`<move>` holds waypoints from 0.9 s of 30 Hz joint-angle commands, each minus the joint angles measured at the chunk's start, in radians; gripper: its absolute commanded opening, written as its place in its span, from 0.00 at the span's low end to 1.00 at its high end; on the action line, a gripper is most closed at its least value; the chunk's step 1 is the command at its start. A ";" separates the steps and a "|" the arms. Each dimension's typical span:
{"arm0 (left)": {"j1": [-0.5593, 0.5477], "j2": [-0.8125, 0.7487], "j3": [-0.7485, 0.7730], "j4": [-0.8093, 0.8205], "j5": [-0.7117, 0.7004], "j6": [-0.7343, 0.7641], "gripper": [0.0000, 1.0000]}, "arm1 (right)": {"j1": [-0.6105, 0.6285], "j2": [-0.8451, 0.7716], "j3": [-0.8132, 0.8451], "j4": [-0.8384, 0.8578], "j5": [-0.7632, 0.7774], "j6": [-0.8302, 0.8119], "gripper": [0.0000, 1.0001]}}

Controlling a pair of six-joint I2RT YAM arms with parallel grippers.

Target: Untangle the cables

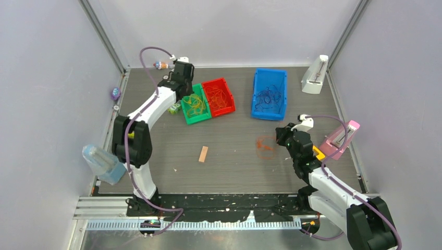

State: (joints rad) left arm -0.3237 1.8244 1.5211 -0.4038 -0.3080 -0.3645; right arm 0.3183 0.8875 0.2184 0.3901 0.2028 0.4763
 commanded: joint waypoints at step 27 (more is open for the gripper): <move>-0.008 0.009 0.091 -0.209 0.268 0.028 0.56 | 0.001 0.201 0.292 -0.489 -0.031 -0.020 0.95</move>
State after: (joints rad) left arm -0.3264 1.9640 1.6783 -0.7055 -0.0937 -0.3134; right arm 0.3187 1.0649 0.4267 0.0963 0.1787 0.4538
